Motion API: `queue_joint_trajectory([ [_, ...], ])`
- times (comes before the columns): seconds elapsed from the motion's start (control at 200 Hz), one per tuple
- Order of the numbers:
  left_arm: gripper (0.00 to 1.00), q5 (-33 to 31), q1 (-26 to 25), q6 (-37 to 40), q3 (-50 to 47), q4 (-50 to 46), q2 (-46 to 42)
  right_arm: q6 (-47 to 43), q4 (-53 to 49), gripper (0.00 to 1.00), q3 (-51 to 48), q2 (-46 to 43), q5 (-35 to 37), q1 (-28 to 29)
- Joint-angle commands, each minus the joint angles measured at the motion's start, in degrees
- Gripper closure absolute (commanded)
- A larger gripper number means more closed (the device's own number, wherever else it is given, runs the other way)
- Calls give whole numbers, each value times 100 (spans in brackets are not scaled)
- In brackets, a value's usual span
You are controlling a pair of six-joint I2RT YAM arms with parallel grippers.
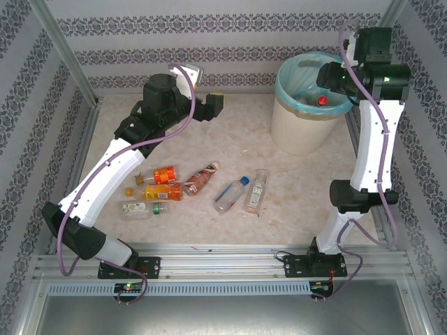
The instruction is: Put the plastic bottles in the bin
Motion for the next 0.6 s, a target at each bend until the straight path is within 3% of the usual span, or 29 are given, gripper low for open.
queue_joint_trajectory([
  [0.0, 11, 204, -30, 797, -124, -800, -236, -67, 439, 47, -548, -352, 82, 376],
  [0.175, 11, 690, -39, 1519, -419, -2071, -346, -304, 2057, 47, -2670, -1632, 103, 1254],
  [0.32, 13, 611, -188, 1259, -639, -2877, -196, -651, 4002, 45, -5107, -2943, 379, 2012],
  [0.43, 14, 787, -573, 818, -932, -2891, -3, -572, 4866, 44, -6393, -3705, 635, 2190],
  [0.595, 14, 1028, -1146, 347, -1437, -2253, 573, -496, 4968, 44, -7004, -4181, 885, 2248],
])
